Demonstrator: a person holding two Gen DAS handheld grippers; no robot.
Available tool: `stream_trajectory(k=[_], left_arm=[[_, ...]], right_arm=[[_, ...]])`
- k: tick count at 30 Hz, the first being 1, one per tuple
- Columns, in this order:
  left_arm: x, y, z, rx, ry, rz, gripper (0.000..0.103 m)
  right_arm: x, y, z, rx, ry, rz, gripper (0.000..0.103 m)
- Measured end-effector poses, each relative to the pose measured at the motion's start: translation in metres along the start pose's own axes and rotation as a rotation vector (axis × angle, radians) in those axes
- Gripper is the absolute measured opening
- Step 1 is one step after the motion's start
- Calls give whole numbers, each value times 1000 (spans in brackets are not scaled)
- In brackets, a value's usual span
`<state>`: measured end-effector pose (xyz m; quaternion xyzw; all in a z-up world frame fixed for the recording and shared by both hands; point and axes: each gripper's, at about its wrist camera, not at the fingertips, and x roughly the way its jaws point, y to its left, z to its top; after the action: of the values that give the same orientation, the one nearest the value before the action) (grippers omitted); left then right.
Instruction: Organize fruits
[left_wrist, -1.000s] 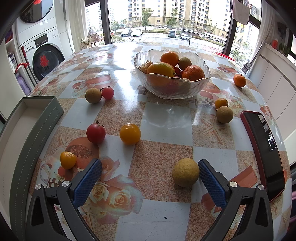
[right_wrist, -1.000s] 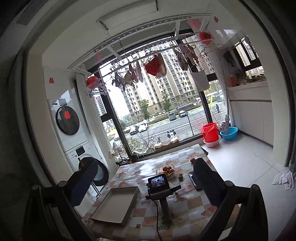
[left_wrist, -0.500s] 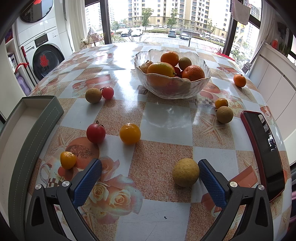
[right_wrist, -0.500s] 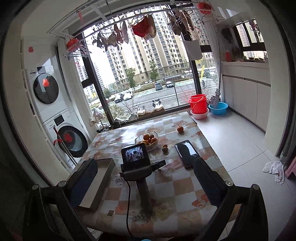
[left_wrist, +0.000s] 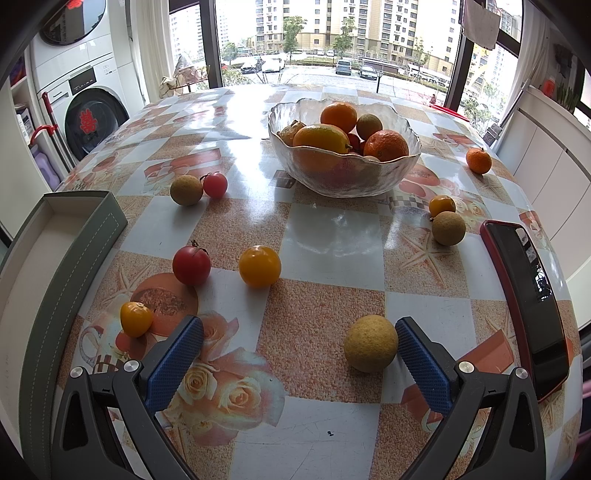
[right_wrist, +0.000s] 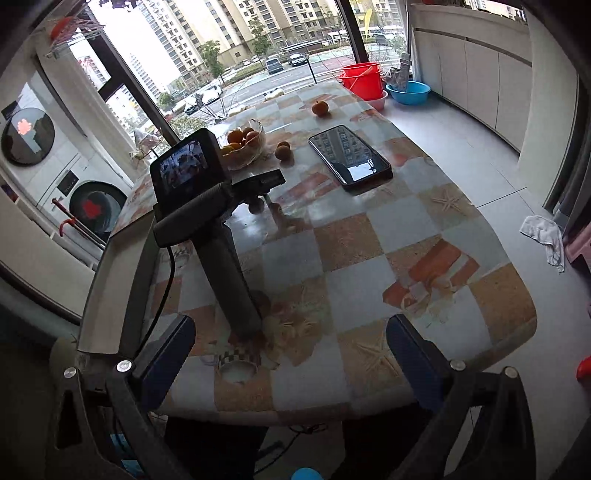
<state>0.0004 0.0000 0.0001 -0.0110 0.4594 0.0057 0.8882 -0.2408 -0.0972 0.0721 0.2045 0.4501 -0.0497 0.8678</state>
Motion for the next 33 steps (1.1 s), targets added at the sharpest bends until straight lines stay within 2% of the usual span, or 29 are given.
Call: stream_trajectory(k=[4, 9, 10, 11, 22, 28, 30, 33], left_arm=[[0, 0, 0, 0, 0, 0, 103], [0, 0, 0, 0, 0, 0, 103], [0, 0, 0, 0, -1, 0, 103], [0, 0, 0, 0, 0, 0, 103], [0, 0, 0, 0, -2, 0, 103], [0, 0, 0, 0, -2, 0, 103], [0, 0, -1, 0, -2, 0, 103], [0, 0, -1, 0, -2, 0, 103]], right_arm=[[34, -3, -1, -77, 66, -105, 103], [69, -14, -8, -191, 95, -284, 103], [73, -20, -11, -175, 107, -272, 103], [66, -20, -12, -189, 59, -274, 103], [61, -19, -25, -214, 17, -268, 103], [55, -20, -25, -242, 35, -249, 103], [53, -24, -20, -234, 41, -266, 103], [51, -33, -6, -208, -10, -303, 103]])
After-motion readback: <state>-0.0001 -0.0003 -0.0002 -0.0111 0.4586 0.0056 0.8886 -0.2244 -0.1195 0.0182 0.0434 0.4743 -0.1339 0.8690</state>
